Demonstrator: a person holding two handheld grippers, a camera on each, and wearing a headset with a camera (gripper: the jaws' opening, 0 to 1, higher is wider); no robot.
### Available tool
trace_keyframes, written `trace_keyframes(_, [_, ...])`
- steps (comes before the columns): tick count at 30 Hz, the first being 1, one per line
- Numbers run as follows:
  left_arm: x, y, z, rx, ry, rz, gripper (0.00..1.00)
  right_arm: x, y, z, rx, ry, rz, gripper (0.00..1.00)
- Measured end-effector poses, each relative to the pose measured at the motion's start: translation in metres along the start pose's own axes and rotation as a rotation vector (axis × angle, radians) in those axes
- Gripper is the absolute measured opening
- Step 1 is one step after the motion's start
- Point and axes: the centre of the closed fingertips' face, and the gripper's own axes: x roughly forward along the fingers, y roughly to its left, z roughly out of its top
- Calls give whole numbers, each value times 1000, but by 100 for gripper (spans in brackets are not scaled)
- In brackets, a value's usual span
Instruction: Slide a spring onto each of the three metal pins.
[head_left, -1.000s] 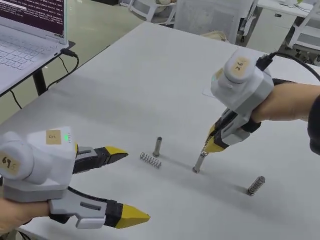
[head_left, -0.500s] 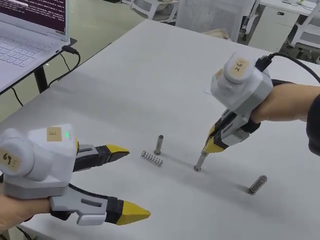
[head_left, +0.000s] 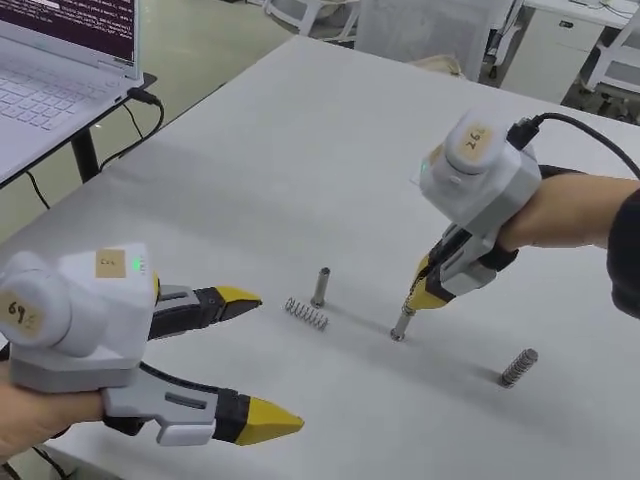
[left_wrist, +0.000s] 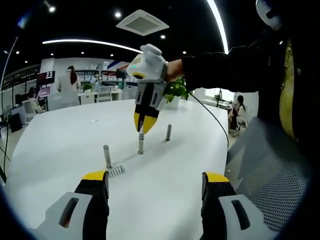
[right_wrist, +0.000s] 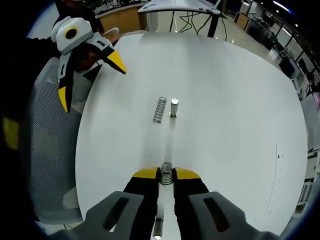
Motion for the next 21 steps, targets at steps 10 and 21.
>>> trace_keyframes(10, [0,1,1,-1,-1,0,72,12,0,-1,7,10,8,8])
trace_keyframes(21, [1,1,1,-5,0,-2,71,26,-1,-6,15,14,11,8])
